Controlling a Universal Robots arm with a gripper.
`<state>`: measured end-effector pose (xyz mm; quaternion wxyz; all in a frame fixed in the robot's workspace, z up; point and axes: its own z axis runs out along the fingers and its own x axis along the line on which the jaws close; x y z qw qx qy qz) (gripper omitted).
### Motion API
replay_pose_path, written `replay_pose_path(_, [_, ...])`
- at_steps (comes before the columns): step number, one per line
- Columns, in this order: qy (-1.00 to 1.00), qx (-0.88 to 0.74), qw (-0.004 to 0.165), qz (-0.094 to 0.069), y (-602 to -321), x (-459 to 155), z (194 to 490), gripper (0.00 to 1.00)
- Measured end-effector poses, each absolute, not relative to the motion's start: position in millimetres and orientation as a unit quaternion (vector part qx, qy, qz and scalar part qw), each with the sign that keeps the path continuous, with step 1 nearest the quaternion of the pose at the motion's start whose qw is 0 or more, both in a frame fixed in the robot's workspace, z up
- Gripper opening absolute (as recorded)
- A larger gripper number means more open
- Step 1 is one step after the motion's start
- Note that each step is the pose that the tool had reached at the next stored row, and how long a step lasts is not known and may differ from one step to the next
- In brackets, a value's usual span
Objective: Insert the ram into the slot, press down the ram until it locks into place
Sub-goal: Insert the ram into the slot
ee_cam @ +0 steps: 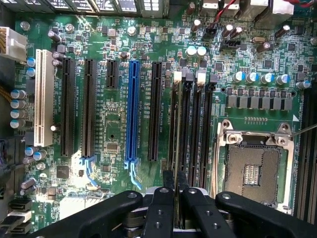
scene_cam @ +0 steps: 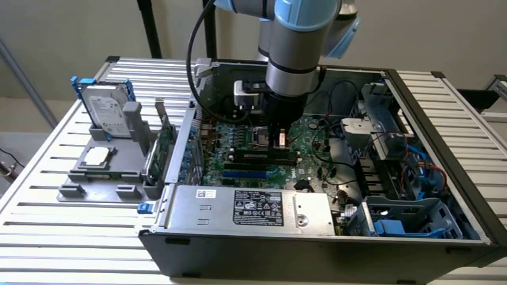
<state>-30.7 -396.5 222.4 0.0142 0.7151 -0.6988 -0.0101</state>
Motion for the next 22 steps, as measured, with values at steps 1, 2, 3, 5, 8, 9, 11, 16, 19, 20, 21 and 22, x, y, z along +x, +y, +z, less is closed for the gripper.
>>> replay_pose_path(1, [-0.699, 0.715, 0.014, -0.010, -397, -31, 222, 0.13])
replay_pose_path(2, [-0.699, 0.715, 0.014, -0.010, -397, -31, 222, 0.15])
replay_pose_path(3, [-0.699, 0.715, 0.014, -0.010, -397, -31, 222, 0.15])
replay_pose_path(5, [-0.699, 0.715, 0.014, -0.010, -397, -31, 223, 0.22])
replay_pose_path(8, [-0.699, 0.715, 0.015, -0.011, -397, -31, 229, 0.22])
replay_pose_path(9, [-0.699, 0.715, 0.015, -0.011, -397, -31, 232, 0.22])
replay_pose_path(11, [-0.699, 0.715, 0.016, -0.012, -397, -31, 235, 0.22])
replay_pose_path(16, [-0.699, 0.715, 0.016, -0.012, -397, -35, 241, 0.22])
replay_pose_path(19, [-0.699, 0.715, 0.016, -0.012, -397, -39, 242, 0.13])
replay_pose_path(20, [-0.699, 0.715, 0.016, -0.012, -397, -40, 242, 0.11])
replay_pose_path(21, [-0.699, 0.715, 0.016, -0.012, -396, -41, 242, 0.11])
replay_pose_path(22, [-0.699, 0.715, 0.016, -0.012, -396, -41, 242, 0.11])
